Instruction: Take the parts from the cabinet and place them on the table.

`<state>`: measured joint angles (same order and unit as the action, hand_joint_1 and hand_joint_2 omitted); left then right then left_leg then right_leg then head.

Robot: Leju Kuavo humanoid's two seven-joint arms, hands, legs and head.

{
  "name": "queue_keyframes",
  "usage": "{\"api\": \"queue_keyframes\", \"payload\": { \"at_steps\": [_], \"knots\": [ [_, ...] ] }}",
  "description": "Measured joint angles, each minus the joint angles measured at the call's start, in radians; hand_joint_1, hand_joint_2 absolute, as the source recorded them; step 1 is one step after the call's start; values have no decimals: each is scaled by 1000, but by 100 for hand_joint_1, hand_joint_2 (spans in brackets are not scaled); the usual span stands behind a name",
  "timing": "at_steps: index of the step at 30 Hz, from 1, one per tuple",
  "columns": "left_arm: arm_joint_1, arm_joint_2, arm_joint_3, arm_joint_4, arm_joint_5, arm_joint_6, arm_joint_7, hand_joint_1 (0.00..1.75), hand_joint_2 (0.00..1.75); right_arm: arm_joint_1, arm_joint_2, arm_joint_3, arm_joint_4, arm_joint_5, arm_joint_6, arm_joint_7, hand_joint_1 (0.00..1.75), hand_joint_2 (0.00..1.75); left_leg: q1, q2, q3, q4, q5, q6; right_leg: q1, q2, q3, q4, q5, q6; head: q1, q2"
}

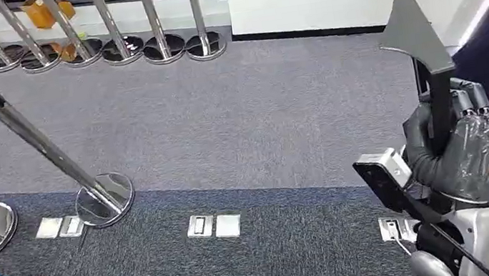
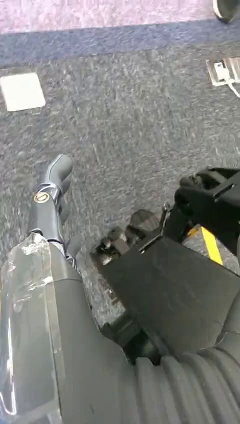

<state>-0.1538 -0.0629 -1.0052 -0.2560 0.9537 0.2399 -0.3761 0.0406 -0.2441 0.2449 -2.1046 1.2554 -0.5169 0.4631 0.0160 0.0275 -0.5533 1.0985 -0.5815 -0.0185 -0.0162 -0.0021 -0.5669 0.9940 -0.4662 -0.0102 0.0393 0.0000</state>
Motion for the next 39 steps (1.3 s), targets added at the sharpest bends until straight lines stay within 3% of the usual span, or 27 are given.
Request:
{"api": "queue_keyframes", "payload": {
  "at_steps": [2,3,4,5,7,8,10,12,13,15,17,18,19,20,22,23,24,28,29,30,31,33,34,35,37,38,39],
  "knots": [
    [5,0,0,0,0,-2,4,0,175,1,0,0,0,1,0,0,175,175,-4,-17,-78,163,-73,0,5,18,-1,1,-1,-5,-15,0],
    [8,0,0,0,0,-4,5,0,175,2,0,0,0,1,-1,0,175,175,-5,-19,-107,217,-84,2,8,29,-2,2,-1,-5,-19,0],
    [9,0,0,0,0,-5,6,0,175,3,1,0,0,1,-1,0,175,175,-6,-19,-112,218,-68,5,10,41,-1,3,-2,-5,-20,0],
    [9,0,0,0,-1,-5,6,0,175,3,1,0,0,1,-1,0,175,175,-8,-21,-94,171,-31,11,11,53,0,5,-2,-6,-22,0],
    [8,0,0,0,-1,-5,6,0,175,3,2,0,0,1,-1,0,175,175,-10,-41,-20,0,63,24,12,75,2,9,-4,-4,-26,0],
    [8,3,0,0,-1,-5,6,0,175,4,2,0,0,1,-1,0,175,175,-10,-86,5,-77,78,29,10,82,0,10,-5,-1,-28,0],
    [7,3,0,0,0,-5,6,0,175,4,3,0,0,1,-2,0,175,175,-14,-65,7,-85,82,28,11,96,-5,13,-7,8,-28,0],
    [4,3,0,0,-1,-6,6,0,175,8,3,0,0,1,-2,0,175,175,-21,-56,10,-88,85,39,7,109,-4,5,-3,21,-29,0],
    [2,3,0,0,-1,-6,6,0,175,8,3,-1,0,1,-3,0,175,175,-13,-45,13,-104,94,49,8,106,-4,10,-6,25,-29,0],
    [0,3,0,0,-1,-6,6,0,175,6,3,-2,0,1,-3,1,175,175,-13,-28,17,-111,98,58,9,36,-36,83,-59,31,-18,0],
    [5,3,0,0,-1,-8,6,0,175,7,3,-2,0,1,-3,2,175,175,-13,-8,17,-111,97,61,5,16,-113,242,-136,42,-5,0],
    [6,3,0,0,-2,-8,6,0,175,9,3,-2,0,1,-3,2,175,175,-13,2,16,-111,96,61,2,13,-146,307,-155,47,0,0],
    [6,3,0,0,-2,-9,6,0,175,11,3,-3,0,1,-3,2,175,175,-13,12,16,-111,94,59,-2,11,-156,324,-149,50,5,0],
    [5,3,0,0,-2,-10,6,0,175,12,3,-5,0,1,-3,3,175,175,-13,22,18,-110,93,58,-5,9,-139,287,-119,52,9,0],
    [4,3,0,0,-3,-13,6,0,175,12,3,-5,0,0,-4,3,175,175,-10,38,26,-110,87,50,-10,-12,-51,118,-33,55,18,0],
    [4,3,0,0,-3,-14,6,0,175,12,3,-5,0,1,-4,3,175,175,-13,44,31,-108,82,44,-9,-53,-1,26,-1,55,22,0],
    [3,5,0,0,-3,-14,6,0,175,12,3,-6,0,1,-5,3,175,175,-20,50,33,-104,75,36,-2,-71,2,9,-11,46,28,0],
    [2,5,0,0,-5,-20,6,0,175,17,5,-17,-1,3,-6,5,175,175,-14,79,48,-108,67,13,2,-28,1,3,-7,16,10,0],
    [0,5,0,-1,-5,-20,6,0,175,18,5,-18,-3,5,-6,5,175,175,-7,49,48,-91,55,4,-1,-20,3,-1,-3,10,8,0],
    [0,5,0,-1,-5,-21,6,0,175,17,5,-18,-6,5,-6,6,175,175,-6,8,28,-43,21,3,-1,-11,3,0,-2,5,0,0],
    [2,5,0,-1,-4,-21,6,0,175,17,6,-18,-6,5,-6,6,175,175,-7,-9,-8,35,-23,2,1,-4,3,0,-2,-1,-9,0],
    [9,5,0,-1,-2,-23,6,0,175,18,6,-18,-7,5,-5,7,175,175,-7,-18,-82,185,-84,2,5,16,2,0,-3,-5,-18,0],
    [12,5,0,-1,-2,-23,6,0,175,20,6,-18,-7,6,-5,8,175,175,-8,-19,-108,227,-83,3,7,31,3,1,-3,-5,-21,0],
    [13,5,0,-1,-1,-22,3,0,175,21,7,-18,-7,6,-4,10,175,175,-8,-19,-104,208,-58,7,8,43,4,2,-4,-5,-22,0],
    [14,5,0,-1,1,-22,-2,0,175,21,7,-18,-7,6,-4,11,175,175,-8,-30,-44,59,36,19,8,67,8,4,-5,-4,-26,0],
    [14,5,0,-1,2,-19,-5,0,175,21,7,-18,-8,5,-4,11,175,175,-8,-59,-5,-33,81,25,7,77,9,5,-6,-2,-28,0],
    [15,6,0,-1,3,-19,-5,0,175,19,7,-18,-8,5,-4,12,175,175,-10,-89,8,-84,82,27,11,84,6,10,-8,2,-31,0]
  ]
}}
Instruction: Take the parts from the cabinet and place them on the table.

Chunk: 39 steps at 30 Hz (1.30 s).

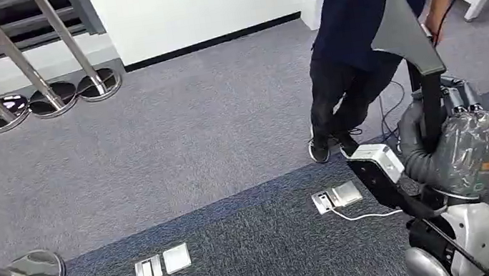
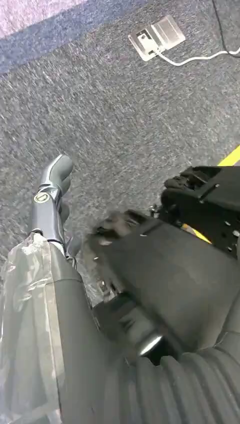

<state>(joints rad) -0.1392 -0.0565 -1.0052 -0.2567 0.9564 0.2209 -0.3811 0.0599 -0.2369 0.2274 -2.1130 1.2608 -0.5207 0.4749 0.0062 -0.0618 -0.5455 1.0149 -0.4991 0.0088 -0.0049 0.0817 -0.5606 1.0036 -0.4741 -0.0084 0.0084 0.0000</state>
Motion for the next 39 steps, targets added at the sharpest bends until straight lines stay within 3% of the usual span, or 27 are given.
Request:
{"api": "queue_keyframes", "payload": {
  "at_steps": [2,4,5,6,7,9,10,11,12,14,15,16,19,20,21,23,25,26,27,29,30,31,33,35,36,37,39],
  "knots": [
    [1,0,0,0,4,0,-2,0,175,1,1,0,0,-1,2,0,175,175,-4,19,2,-6,3,-1,-4,18,-3,-1,-1,10,0,0],
    [-2,0,0,0,6,0,-3,0,175,2,1,0,-1,-1,3,1,175,175,-7,31,6,-12,8,11,-6,32,-4,-6,2,23,-1,0],
    [-4,-1,0,-1,8,-1,-3,0,175,3,1,0,-3,-2,3,1,175,175,1,47,9,-26,18,21,-9,16,-5,8,-6,24,0,0],
    [-4,-1,1,-1,8,-1,-3,0,175,1,0,0,-5,-2,3,1,175,175,0,52,10,-30,20,25,-4,-26,-20,37,-30,28,6,0],
    [-3,-1,1,-1,9,-1,-3,0,175,-2,0,0,-5,-2,4,1,175,175,0,62,9,-30,20,28,-5,-52,-52,103,-74,33,16,0],
    [4,0,1,-1,9,-1,-2,0,175,-1,0,0,-5,-2,3,2,175,175,-1,83,9,-30,19,29,-10,-69,-127,264,-146,43,27,0],
    [5,0,1,-1,9,-1,-2,0,175,0,1,0,-5,-3,3,2,175,175,-1,93,8,-30,18,29,-13,-71,-148,306,-152,47,32,0],
    [5,0,1,-1,9,-2,-2,0,175,0,1,0,-5,-3,3,2,175,175,0,102,8,-29,17,28,-16,-73,-146,300,-136,50,37,0],
    [5,0,1,-1,7,-4,-2,0,175,0,0,0,-5,-4,3,3,175,175,1,112,10,-29,15,25,-20,-77,-120,246,-101,53,41,0],
    [5,0,1,-1,5,-8,-2,0,175,1,0,0,-6,-4,3,3,175,175,5,128,16,-25,9,15,-24,-105,-23,63,-17,58,48,0],
    [5,2,1,-1,4,-8,-2,0,175,0,0,0,-6,-4,3,3,175,175,2,132,18,-22,4,8,-23,-148,3,0,-13,56,56,0],
    [4,2,1,-1,3,-10,-3,0,175,2,1,0,-6,-4,3,3,175,175,-4,136,19,-14,-4,-1,-18,-135,4,-2,-8,43,58,0],
    [2,2,1,-1,0,-11,-3,0,175,5,1,-1,-8,-4,3,4,175,175,0,158,30,-22,-6,-19,-10,-109,-2,3,-11,21,40,0],
    [0,2,1,-2,-1,-11,-3,0,175,5,1,-1,-10,-4,3,4,175,175,5,146,32,-16,-12,-27,-17,-101,2,-3,-5,12,39,0],
    [-1,2,1,-2,-2,-11,-3,0,175,5,1,-1,-14,-4,3,5,175,175,6,107,26,12,-34,-32,-17,-94,2,-4,-3,8,34,0],
    [1,2,1,-2,-2,-11,-3,0,175,4,1,-1,-17,-3,7,5,175,175,4,78,-39,157,-118,-33,-14,-81,1,-4,-3,0,17,0],
    [6,2,1,-2,-2,-12,-2,0,175,5,1,-1,-17,-3,11,6,175,175,3,72,-113,304,-167,-29,-7,-60,0,-3,-3,-4,8,0],
    [7,2,1,-2,-2,-13,-2,0,175,5,1,-1,-17,-3,12,6,175,175,1,71,-123,316,-157,-25,-5,-49,1,-3,-3,-4,6,0],
    [7,2,1,-2,-2,-13,-2,0,175,5,1,-1,-17,-3,12,7,175,175,-1,70,-111,280,-124,-17,-2,-37,3,-3,-3,-5,4,0],
    [6,2,1,-2,-2,-13,-2,0,175,4,1,-1,-18,-3,13,8,175,175,-10,50,-32,95,-22,3,-1,-14,7,-3,-3,-4,2,0],
    [6,3,1,-2,-2,-13,-2,0,175,4,1,-1,-18,-3,13,8,175,175,-16,18,2,17,9,12,-3,-5,7,-3,-3,-4,0,0],
    [6,7,1,-2,-1,-13,-2,0,175,4,1,-1,-18,-3,13,8,175,175,-20,5,7,-9,6,13,3,2,5,1,-5,0,-1,0],
    [5,7,1,-2,-1,-13,-2,0,175,5,1,-1,-18,-3,14,8,175,175,-23,23,7,-12,8,14,-3,16,2,-2,-5,8,-3,0],
    [1,6,1,-2,-1,-13,-2,0,175,5,0,-1,-23,-3,14,8,175,175,-15,41,12,-30,19,26,2,26,1,-7,-1,20,-4,0],
    [-1,7,1,-2,-2,-13,-2,0,175,7,0,-2,-25,-3,14,8,175,175,-12,52,14,-38,25,30,-1,-9,-4,15,-17,20,-5,0],
    [0,6,1,-2,-2,-13,-2,0,175,3,-2,-2,-26,-3,14,8,175,175,-12,58,14,-40,25,37,1,-46,-28,61,-54,26,7,0],
    [4,6,1,-2,-2,-13,-2,0,175,4,-1,-2,-26,-3,14,8,175,175,-12,79,13,-40,24,38,-5,-68,-103,222,-137,39,22,0]
  ]
}}
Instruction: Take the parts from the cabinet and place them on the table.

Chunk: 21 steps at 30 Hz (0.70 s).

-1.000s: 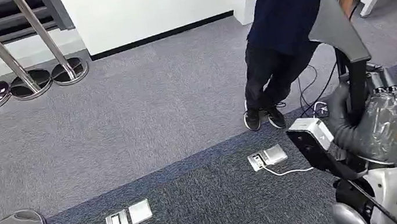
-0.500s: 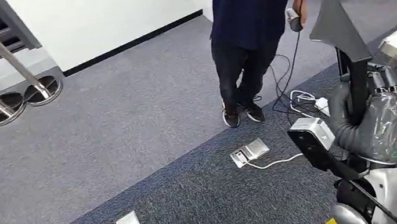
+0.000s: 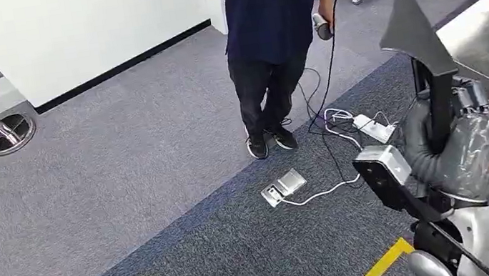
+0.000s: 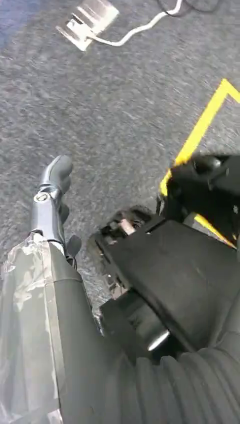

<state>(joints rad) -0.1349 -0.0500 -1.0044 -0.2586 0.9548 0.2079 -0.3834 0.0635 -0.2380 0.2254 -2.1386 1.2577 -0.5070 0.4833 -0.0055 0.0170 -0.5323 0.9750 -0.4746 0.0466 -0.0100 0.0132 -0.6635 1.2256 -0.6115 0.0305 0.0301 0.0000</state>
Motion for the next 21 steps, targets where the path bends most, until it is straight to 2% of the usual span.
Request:
{"api": "queue_keyframes", "payload": {
  "at_steps": [1,2,3,4,5,6,7,8,9,11,12,13,14,15,16,17,18,19,20,21],
  "knots": [
    [1,0,0,0,0,0,0,0,175,1,0,0,0,0,0,0,175,175,0,10,-1,0,-1,0,-4,-2,-33,68,-22,6,5,0],
    [2,0,0,0,0,0,0,0,175,2,0,0,0,0,1,0,175,175,0,20,-2,1,-1,-1,-8,-4,-48,95,-20,10,8,0],
    [1,0,0,0,0,0,0,0,175,2,0,0,0,0,1,0,175,175,2,30,-1,1,-3,-4,-12,-7,-35,67,7,15,11,0],
    [1,0,0,0,0,0,0,0,175,2,0,0,0,0,1,0,175,175,4,39,2,2,-6,-8,-15,-12,3,-5,49,19,15,0],
    [1,0,0,0,0,0,0,0,175,2,0,0,0,0,1,0,175,175,8,47,5,5,-10,-14,-18,-27,56,-107,97,24,17,0],
    [1,0,0,-1,0,0,0,0,175,1,0,-1,0,0,1,0,175,175,9,54,7,11,-16,-23,-21,-62,105,-200,132,28,22,0],
    [0,1,0,-1,0,0,0,0,175,0,0,-1,0,0,1,0,175,175,3,57,7,19,-24,-31,-14,-77,109,-221,124,20,33,0],
    [0,2,0,-1,0,0,0,0,175,1,0,-1,0,0,1,0,175,175,2,61,9,21,-27,-36,-14,-61,108,-221,127,2,31,0],
    [-1,1,0,-1,0,0,0,0,175,1,-1,-2,0,0,1,1,175,175,1,68,11,21,-29,-41,-13,-55,105,-219,125,-5,20,0],
    [-3,1,0,-2,0,0,0,0,175,2,0,-2,0,0,1,1,175,175,7,84,18,20,-31,-52,-9,-38,104,-220,127,-19,13,0],
    [-5,1,0,-2,0,0,0,0,175,2,-1,-2,-3,0,1,1,175,175,13,61,19,35,-44,-61,-13,-30,106,-223,131,-26,12,0],
    [-5,1,0,-2,0,0,0,0,175,0,-1,-2,-5,0,1,1,175,175,14,28,2,75,-75,-64,-13,-23,105,-223,132,-30,5,0],
    [-3,1,0,-2,0,0,0,0,175,0,0,-2,-5,0,1,0,175,175,14,7,-31,151,-119,-66,-13,-16,105,-223,132,-35,-5,0],
    [-1,1,0,-2,0,0,0,0,175,0,0,-2,-5,0,1,0,175,175,14,-2,-71,237,-158,-67,-11,-8,105,-223,132,-37,-9,0],
    [1,1,0,-2,0,0,0,0,175,1,0,-2,-5,0,1,0,175,175,14,-5,-109,312,-183,-67,-9,2,104,-223,131,-38,-13,0],
    [3,1,0,-2,0,0,0,0,175,1,0,-2,-5,0,1,0,175,175,13,-6,-134,354,-186,-65,-6,14,105,-222,131,-38,-17,0],
    [3,1,0,-2,0,0,0,0,175,1,0,-2,-5,0,1,0,175,175,12,-7,-133,342,-164,-59,-3,26,106,-222,131,-39,-19,0],
    [2,1,0,-2,0,0,0,0,175,1,0,-2,-5,0,1,0,175,175,10,-9,-115,291,-125,-52,-1,37,108,-222,131,-39,-21,0],
    [2,1,0,-2,0,0,0,0,175,1,0,-2,-5,0,1,0,175,175,5,-16,-79,206,-73,-41,0,49,110,-222,131,-39,-23,0],
    [1,2,0,-2,0,0,0,0,175,1,0,-2,-5,0,1,0,175,175,-1,-42,-40,110,-25,-30,0,59,111,-222,131,-39,-24,0]
  ]
}}
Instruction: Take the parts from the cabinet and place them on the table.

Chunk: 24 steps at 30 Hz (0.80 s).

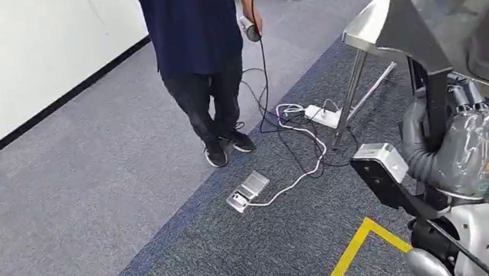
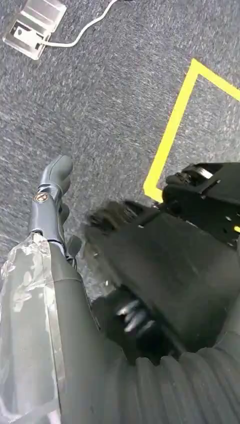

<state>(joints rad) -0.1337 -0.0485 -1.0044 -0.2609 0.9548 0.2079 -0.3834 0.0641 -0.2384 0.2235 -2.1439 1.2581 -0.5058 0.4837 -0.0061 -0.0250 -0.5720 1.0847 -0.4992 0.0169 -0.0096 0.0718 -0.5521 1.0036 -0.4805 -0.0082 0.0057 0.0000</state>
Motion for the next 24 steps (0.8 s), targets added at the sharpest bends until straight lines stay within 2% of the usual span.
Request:
{"api": "queue_keyframes", "payload": {
  "at_steps": [1,2,3,5,6,7,8,10,11,12,13,15,16,17,18,19,20,21,22,23,24],
  "knots": [
    [0,3,0,0,0,0,0,0,175,0,0,0,0,0,0,0,175,175,-4,-42,21,-62,14,9,-3,6,-1,1,0,1,0,0],
    [0,3,0,0,0,0,0,0,175,0,0,0,0,0,0,0,175,175,-2,-35,26,-80,13,7,2,18,-4,4,-3,5,-1,0],
    [0,3,0,0,0,0,0,0,175,0,0,0,0,0,0,0,175,175,-7,-24,26,-79,13,6,-3,23,-6,2,-1,9,-3,0],
    [-2,3,0,0,0,0,0,0,175,1,0,0,0,0,1,0,175,175,-10,-12,29,-86,15,13,-6,40,-7,-6,3,21,-4,0],
    [-5,3,0,-2,0,-4,5,0,175,2,0,0,-2,2,7,2,175,175,5,2,33,-104,27,17,-3,30,-7,1,-1,22,-5,0],
    [-7,3,0,-3,-1,-13,14,0,175,-1,0,-1,-3,6,16,8,175,175,4,9,35,-109,30,21,-1,-18,-18,25,-22,25,1,0],
    [-6,3,0,-3,-1,-18,20,0,175,-7,-1,-1,-3,8,23,10,175,175,4,21,35,-110,30,24,-3,-45,-48,87,-65,29,11,0],
    [-3,3,0,-3,-2,-23,25,0,175,-6,-1,-1,-3,10,28,14,175,175,4,42,34,-109,28,26,-7,-59,-122,242,-138,39,24,0],
    [-2,3,0,-3,-2,-23,28,0,175,-5,-1,-1,-3,11,29,14,175,175,4,53,32,-108,27,25,-9,-61,-150,298,-151,45,28,0],
    [-3,3,0,-3,-2,-23,29,0,175,-5,-1,-1,-3,11,30,14,175,175,5,63,31,-107,26,24,-13,-63,-152,302,-139,50,33,0],
    [-4,3,0,-3,-2,-23,29,0,175,-5,-1,-1,-3,11,30,14,175,175,6,74,33,-105,23,20,-17,-68,-127,252,-102,54,37,0],
    [-5,2,0,-5,-2,-26,30,0,175,-6,-1,-1,-3,11,30,14,175,175,12,89,36,-96,15,9,-22,-92,-35,77,-18,61,43,0],
    [-5,3,0,-4,-2,-26,30,0,175,-6,-1,-1,-3,11,30,14,175,175,9,95,35,-87,9,0,-22,-132,-6,8,-11,61,51,0],
    [-6,3,0,-4,-2,-26,30,0,175,-6,-1,-1,-3,11,30,14,175,175,4,98,35,-77,0,-8,-15,-118,-7,8,-8,45,56,0],
    [-7,3,0,-5,-2,-27,30,0,175,-5,-1,-1,-3,11,30,15,175,175,4,102,37,-77,-1,-11,-16,-108,-10,11,-10,35,46,0],
    [-7,3,0,-5,-3,-28,30,0,175,-5,-1,-1,-3,12,30,14,175,175,5,109,40,-80,-2,-16,-12,-102,-11,13,-11,30,36,0],
    [-8,3,0,-5,-5,-29,30,0,175,-4,-1,-1,-3,13,30,14,175,175,8,115,43,-81,-1,-21,-8,-95,-12,13,-11,22,34,0],
    [-10,3,0,-5,-6,-29,30,0,175,-5,-1,-1,-3,13,30,14,175,175,10,118,44,-79,-5,-27,-13,-87,-10,8,-6,14,37,0],
    [-12,3,0,-5,-8,-29,28,0,175,-6,-1,-1,-3,12,29,14,175,175,15,85,42,-54,-25,-34,-15,-81,-10,7,-4,10,35,0],
    [-12,3,0,-5,-8,-29,27,0,175,-6,-1,-1,-3,10,29,14,175,175,16,58,19,0,-64,-37,-16,-75,-11,7,-3,6,24,0],
    [-11,3,0,-5,-8,-30,26,0,175,-7,-1,-1,-3,9,29,14,175,175,17,46,-17,82,-108,-39,-16,-69,-11,7,-3,4,15,0]
  ]
}}
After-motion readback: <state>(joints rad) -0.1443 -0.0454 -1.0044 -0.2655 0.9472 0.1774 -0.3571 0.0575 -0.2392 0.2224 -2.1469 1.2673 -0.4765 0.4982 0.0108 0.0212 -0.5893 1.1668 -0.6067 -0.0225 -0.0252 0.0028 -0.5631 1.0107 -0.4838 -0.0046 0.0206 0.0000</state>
